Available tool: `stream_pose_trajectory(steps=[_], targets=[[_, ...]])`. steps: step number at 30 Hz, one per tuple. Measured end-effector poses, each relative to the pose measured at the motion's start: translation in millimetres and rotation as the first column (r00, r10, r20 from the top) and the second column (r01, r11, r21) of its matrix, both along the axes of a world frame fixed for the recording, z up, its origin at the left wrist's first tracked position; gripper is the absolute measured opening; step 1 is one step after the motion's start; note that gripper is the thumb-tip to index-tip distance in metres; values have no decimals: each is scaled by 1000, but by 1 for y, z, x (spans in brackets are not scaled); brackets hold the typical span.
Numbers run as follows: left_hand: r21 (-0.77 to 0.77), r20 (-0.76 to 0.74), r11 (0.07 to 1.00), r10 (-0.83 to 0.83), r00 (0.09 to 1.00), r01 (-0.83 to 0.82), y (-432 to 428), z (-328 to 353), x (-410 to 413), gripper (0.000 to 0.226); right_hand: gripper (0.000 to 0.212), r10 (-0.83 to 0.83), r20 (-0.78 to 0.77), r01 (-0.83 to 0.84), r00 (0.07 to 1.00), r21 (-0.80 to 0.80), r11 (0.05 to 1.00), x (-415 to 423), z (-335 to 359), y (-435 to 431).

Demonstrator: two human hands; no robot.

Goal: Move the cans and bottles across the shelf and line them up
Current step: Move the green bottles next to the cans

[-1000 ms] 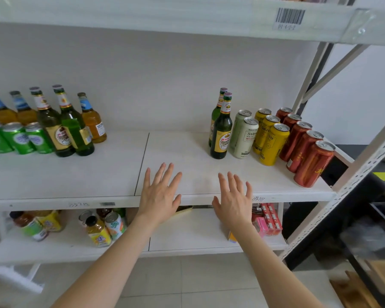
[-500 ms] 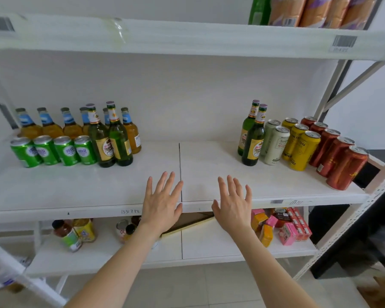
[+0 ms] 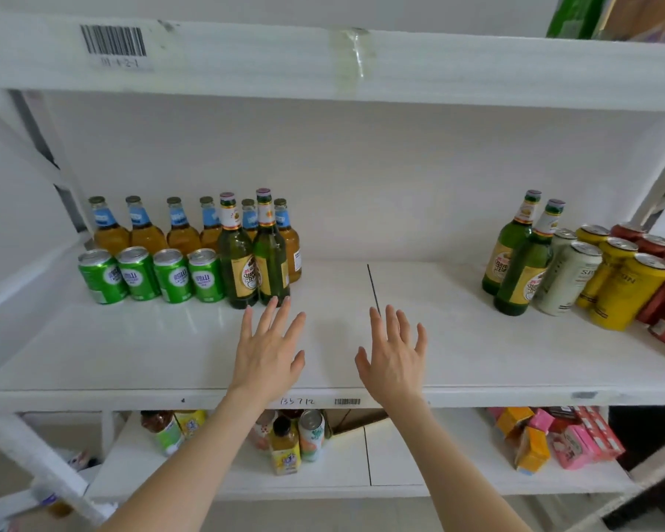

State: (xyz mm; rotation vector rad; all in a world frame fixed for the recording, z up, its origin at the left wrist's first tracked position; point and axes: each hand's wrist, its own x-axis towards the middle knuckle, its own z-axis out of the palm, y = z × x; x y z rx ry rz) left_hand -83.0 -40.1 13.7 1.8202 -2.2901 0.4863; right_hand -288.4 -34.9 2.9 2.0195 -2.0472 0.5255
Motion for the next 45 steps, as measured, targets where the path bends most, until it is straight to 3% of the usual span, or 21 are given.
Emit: stream_pose_trajectory(steps=[16,23,25,28,33,38,45], targets=[[-97,-88,990,91,992,-99,-110,0,147,74,71,60,62,-60,996,8,998,124,-4,-115],[-77,-276,996,30,961,-54,-160,-1,174,88,78,77,252,-89,965,36,995,156,-14,-156],[-33,-423,999,-8,906,-7,-174,3,174,93,78,121,419,-156,900,51,986,158,-14,-169],[15,-605,992,-91,791,126,-191,13,173,91,73,168,748,-310,642,53,949,159,-7,-187],[117,-741,965,-71,667,233,-206,29,165,88,64,141,892,-397,430,46,916,154,-3,-209],[217,-779,939,2,627,267,-215,38,167,85,53,133,930,-524,343,72,849,151,1,-217],[237,-801,936,37,597,260,-216,44,165,84,63,108,949,-525,296,67,848,151,1,-218]])
